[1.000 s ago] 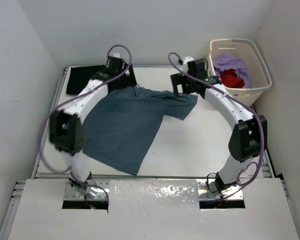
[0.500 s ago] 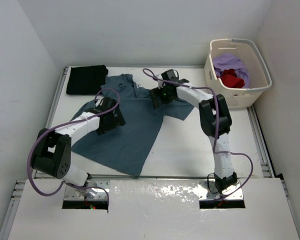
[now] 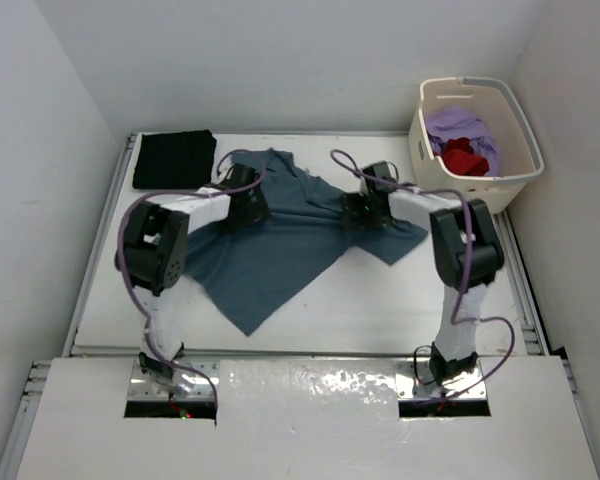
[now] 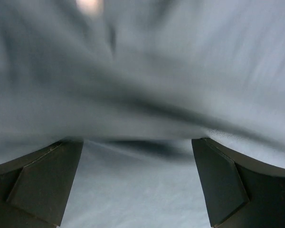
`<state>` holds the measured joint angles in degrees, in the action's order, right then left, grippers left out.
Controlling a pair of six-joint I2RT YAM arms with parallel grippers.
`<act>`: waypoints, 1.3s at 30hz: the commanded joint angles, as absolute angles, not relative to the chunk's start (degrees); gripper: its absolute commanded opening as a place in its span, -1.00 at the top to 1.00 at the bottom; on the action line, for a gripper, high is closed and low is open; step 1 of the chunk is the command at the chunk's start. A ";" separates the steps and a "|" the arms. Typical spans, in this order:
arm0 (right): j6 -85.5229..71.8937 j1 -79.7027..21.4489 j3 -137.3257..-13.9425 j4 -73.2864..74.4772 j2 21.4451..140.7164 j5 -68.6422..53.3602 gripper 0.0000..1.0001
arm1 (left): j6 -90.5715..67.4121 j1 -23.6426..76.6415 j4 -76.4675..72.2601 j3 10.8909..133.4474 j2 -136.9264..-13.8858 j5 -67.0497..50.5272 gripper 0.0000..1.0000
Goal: Fold and stack the t-shirts
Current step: Flatten out the tshirt
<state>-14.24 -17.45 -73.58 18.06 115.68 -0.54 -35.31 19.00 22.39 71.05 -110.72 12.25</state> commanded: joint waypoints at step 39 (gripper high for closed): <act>-27.24 -9.15 -43.25 37.17 63.90 11.07 -0.98 | -36.65 14.68 25.67 52.23 -81.03 10.91 -0.99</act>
<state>-24.27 -11.60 -44.71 31.86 66.89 4.73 -33.41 15.84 26.70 56.97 -78.50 13.13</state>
